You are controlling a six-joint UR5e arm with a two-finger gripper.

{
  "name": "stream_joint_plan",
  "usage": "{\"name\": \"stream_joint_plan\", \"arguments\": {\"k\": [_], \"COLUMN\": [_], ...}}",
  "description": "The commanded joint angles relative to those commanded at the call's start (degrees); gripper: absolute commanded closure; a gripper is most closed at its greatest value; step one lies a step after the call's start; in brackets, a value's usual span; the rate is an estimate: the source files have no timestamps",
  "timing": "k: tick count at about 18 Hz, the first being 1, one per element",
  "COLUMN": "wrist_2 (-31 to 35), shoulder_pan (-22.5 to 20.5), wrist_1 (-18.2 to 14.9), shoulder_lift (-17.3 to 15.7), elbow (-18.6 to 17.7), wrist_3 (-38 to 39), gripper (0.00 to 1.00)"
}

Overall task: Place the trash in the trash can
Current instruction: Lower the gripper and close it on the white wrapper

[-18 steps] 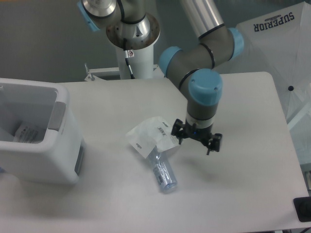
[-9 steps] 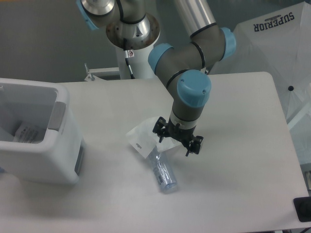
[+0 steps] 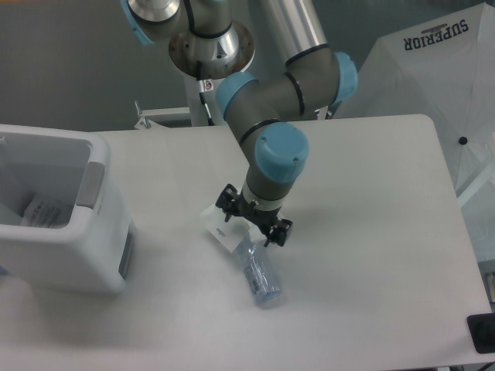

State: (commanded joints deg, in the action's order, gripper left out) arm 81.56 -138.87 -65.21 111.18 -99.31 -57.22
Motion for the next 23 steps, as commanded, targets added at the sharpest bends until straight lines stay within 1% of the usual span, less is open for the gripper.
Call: {"name": "stream_joint_plan", "arguments": {"k": [1,2,5,6,7,17,23], "wrist_2": [0.0,-0.09,-0.17,-0.26,-0.26,-0.52,-4.91], "shoulder_pan": [0.0,0.09,0.62,0.62,0.62,0.09,-1.4], "wrist_1": [0.0,0.0,0.0,0.0,0.0,-0.09,-0.18], "shoulder_lift": [0.0,0.0,0.0,0.0,-0.09,-0.35,-3.68], "elbow": [-0.26,-0.53,-0.71,-0.71,-0.62,0.17,0.87], "wrist_3": [0.0,-0.09,0.0,0.0,0.09,0.0,0.09], "gripper": [0.12,0.34,0.81,0.95,1.0,1.0,1.0]}}
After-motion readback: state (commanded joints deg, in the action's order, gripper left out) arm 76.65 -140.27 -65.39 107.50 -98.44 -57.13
